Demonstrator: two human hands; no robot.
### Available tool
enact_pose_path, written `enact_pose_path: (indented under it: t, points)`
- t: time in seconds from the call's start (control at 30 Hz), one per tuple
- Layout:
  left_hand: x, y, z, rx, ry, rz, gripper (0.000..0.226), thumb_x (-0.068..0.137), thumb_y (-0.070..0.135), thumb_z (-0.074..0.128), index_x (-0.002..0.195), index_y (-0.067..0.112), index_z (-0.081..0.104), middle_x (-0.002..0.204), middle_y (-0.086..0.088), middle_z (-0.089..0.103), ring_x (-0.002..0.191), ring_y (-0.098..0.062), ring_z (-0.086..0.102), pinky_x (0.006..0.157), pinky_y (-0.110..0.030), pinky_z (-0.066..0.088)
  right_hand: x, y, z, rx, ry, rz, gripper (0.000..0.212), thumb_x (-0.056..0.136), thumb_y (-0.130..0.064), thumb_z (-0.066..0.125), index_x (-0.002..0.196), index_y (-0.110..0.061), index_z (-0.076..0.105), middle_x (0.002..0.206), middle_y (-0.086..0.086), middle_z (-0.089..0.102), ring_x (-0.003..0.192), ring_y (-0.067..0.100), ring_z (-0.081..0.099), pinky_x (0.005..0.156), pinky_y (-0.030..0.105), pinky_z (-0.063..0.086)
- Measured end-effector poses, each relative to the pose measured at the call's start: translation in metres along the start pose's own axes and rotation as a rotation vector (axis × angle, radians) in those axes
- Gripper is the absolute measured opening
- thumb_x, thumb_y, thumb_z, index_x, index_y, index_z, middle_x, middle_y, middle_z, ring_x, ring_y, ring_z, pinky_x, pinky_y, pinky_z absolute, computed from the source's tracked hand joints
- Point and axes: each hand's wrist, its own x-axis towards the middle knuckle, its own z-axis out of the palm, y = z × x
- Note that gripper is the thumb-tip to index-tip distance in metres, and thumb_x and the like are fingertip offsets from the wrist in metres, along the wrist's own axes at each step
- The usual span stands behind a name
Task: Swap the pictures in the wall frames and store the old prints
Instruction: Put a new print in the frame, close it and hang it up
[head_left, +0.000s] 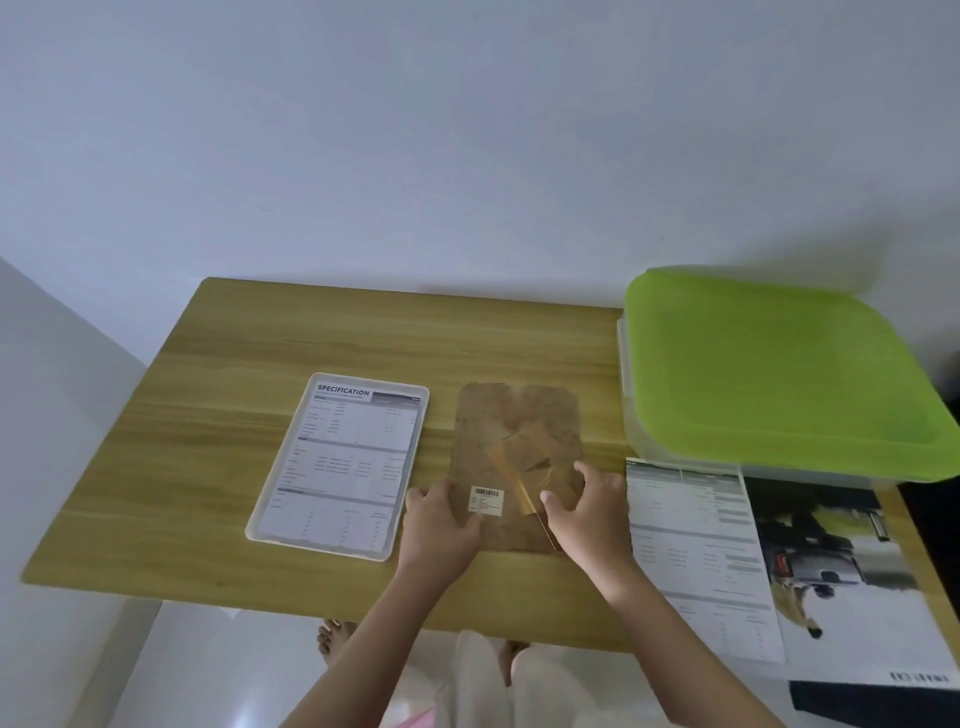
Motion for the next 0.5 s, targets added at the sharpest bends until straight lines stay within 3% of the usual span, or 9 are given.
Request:
enact_pose_path:
  t: [0.17, 0.27, 0.37, 0.5]
  points:
    - [0.006, -0.003, -0.008, -0.087, 0.004, 0.004, 0.058, 0.075, 0.019, 0.071, 0.129, 0.013, 0.05, 0.11, 0.0, 0.058, 0.095, -0.013, 0.058, 0.081, -0.026, 0.049, 0.008, 0.002, -0.008, 0.154, -0.011, 0.07, 0.068, 0.069, -0.032, 0.077, 0.129, -0.015, 0.05, 0.121, 0.009, 0.045, 0.11, 0.027, 0.054, 0.092, 0.044, 0.049]
    - [0.004, -0.006, -0.014, -0.125, 0.003, 0.019, 0.057, 0.075, 0.015, 0.072, 0.128, 0.016, 0.051, 0.111, 0.001, 0.06, 0.096, -0.012, 0.057, 0.081, -0.026, 0.05, 0.005, 0.0, -0.009, 0.204, 0.019, 0.072, 0.065, 0.069, -0.026, 0.08, 0.127, -0.015, 0.052, 0.12, 0.008, 0.048, 0.105, 0.02, 0.054, 0.088, 0.034, 0.05]
    - [0.003, -0.013, -0.028, -0.151, 0.023, 0.067, 0.056, 0.075, 0.013, 0.072, 0.127, 0.017, 0.052, 0.114, 0.001, 0.059, 0.095, -0.011, 0.056, 0.079, -0.026, 0.05, -0.004, -0.009, -0.007, 0.246, 0.038, 0.067, 0.066, 0.07, -0.024, 0.081, 0.128, -0.014, 0.051, 0.121, 0.007, 0.048, 0.097, 0.014, 0.053, 0.073, 0.018, 0.044]
    - [0.007, -0.03, -0.058, -0.182, 0.052, 0.138, 0.051, 0.075, 0.008, 0.071, 0.122, 0.018, 0.055, 0.112, 0.001, 0.059, 0.09, -0.009, 0.056, 0.07, -0.013, 0.043, -0.02, -0.035, 0.008, 0.308, 0.074, 0.042, 0.066, 0.07, -0.023, 0.081, 0.127, -0.012, 0.051, 0.117, 0.004, 0.047, 0.097, 0.013, 0.051, 0.073, 0.016, 0.038]
